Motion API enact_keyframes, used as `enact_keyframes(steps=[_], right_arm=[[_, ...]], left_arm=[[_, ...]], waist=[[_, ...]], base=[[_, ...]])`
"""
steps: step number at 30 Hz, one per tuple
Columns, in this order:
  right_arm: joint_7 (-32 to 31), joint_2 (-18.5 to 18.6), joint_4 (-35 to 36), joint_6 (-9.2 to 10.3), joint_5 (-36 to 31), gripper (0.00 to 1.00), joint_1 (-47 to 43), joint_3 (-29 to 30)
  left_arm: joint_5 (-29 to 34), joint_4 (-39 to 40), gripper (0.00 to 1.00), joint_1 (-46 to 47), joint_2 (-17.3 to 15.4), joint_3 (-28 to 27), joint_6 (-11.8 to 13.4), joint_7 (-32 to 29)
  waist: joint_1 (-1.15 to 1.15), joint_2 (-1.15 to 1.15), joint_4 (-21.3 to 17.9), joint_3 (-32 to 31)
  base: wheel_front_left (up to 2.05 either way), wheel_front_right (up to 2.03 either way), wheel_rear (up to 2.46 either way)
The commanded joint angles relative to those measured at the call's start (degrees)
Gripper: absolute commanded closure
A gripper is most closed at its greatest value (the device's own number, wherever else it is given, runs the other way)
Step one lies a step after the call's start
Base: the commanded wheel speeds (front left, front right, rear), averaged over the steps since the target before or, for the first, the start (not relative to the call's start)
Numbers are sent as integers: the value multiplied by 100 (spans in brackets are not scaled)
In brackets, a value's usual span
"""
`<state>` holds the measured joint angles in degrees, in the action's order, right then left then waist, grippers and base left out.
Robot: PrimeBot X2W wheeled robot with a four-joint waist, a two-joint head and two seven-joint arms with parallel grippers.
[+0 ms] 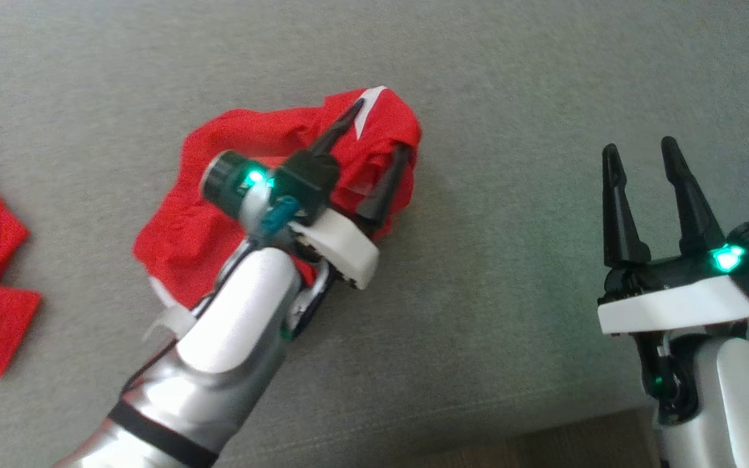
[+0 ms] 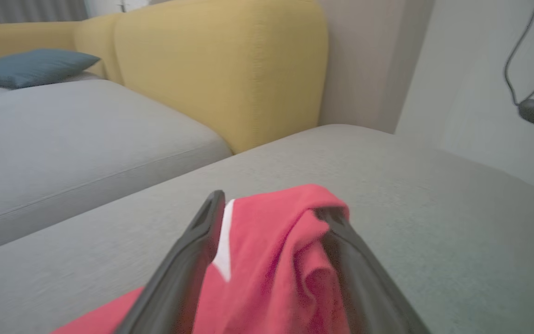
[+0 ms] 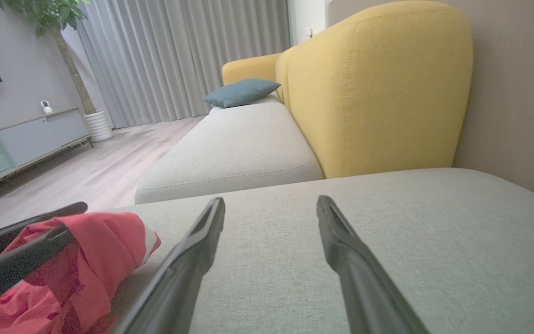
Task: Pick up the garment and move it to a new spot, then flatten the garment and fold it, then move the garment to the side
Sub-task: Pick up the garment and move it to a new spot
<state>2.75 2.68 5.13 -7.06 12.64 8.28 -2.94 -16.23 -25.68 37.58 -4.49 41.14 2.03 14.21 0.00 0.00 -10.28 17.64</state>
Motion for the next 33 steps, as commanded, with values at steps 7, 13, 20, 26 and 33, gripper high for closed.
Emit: enact_keyframes(steps=[7,13,20,26,33], right_arm=[[-134,20,186,-43,-86,0,-128,-21],[-230,20,220,-43,-141,0,-248,-1],[-360,20,299,-43,-240,0,-474,94],[-462,20,338,-43,-297,0,-633,131],[-591,20,361,-43,-307,0,-898,179]], left_arm=[[-255,454,0,-391,-514,-646,220,68],[-517,836,0,-976,-840,-1115,529,74],[-657,1370,0,-1717,-1212,-1614,803,77],[-677,1674,0,-2200,-1463,-1897,841,78],[-620,1858,0,-2610,-1598,-1907,798,78]], waist=[[0,0,619,-526],[0,0,817,-754],[0,0,1020,-1002],[0,0,1110,-1192],[0,0,1159,-1422]], base=[[0,0,0],[0,0,0],[0,0,0],[0,0,0],[0,0,0]])
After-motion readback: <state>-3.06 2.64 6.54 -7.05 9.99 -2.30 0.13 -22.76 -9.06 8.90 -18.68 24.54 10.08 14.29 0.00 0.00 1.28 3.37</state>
